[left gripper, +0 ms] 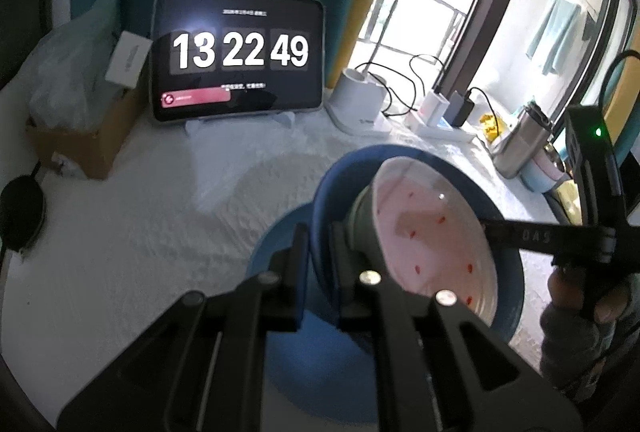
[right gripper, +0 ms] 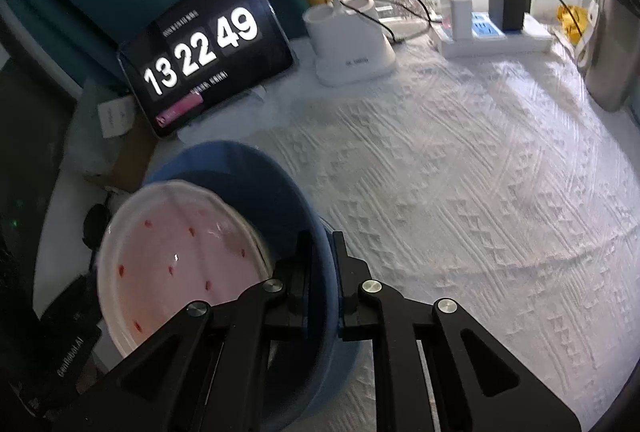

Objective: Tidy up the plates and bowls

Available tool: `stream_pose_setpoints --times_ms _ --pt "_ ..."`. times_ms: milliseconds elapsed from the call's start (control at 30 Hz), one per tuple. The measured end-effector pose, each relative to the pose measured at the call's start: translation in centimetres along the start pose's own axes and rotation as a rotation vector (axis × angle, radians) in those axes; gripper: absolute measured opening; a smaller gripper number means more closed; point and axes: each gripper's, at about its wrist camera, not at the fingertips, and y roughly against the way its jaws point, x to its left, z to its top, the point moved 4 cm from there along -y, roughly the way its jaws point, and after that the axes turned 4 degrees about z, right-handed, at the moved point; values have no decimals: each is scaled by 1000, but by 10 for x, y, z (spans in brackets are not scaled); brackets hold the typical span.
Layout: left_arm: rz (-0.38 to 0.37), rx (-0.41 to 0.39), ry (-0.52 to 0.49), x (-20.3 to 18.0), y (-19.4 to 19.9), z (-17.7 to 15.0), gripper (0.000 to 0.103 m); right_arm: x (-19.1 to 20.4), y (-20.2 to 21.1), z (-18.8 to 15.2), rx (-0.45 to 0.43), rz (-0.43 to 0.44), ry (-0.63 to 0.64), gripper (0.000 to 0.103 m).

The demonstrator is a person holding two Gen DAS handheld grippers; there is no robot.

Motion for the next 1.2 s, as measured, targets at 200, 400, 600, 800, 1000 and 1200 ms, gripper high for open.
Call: stream_pose_setpoints --times_ms 200,400,600,800,1000,1200 --pt "17 24 -14 -9 -3 6 8 -9 -5 -9 44 -7 -4 13" --pt "75 26 -41 -16 0 5 12 -15 -7 -14 55 27 0 13" --pt "90 49 -32 -16 3 3 13 -18 -5 -14 62 62 -8 14" --pt "118 53 -21 -17 6 1 15 -19 0 -17 62 80 -3 14" --pt "137 28 2 -17 15 0 16 -22 12 -13 36 108 -23 18" --pt "152 -38 -13 -21 33 4 21 -25 30 -10 -33 107 -23 39"
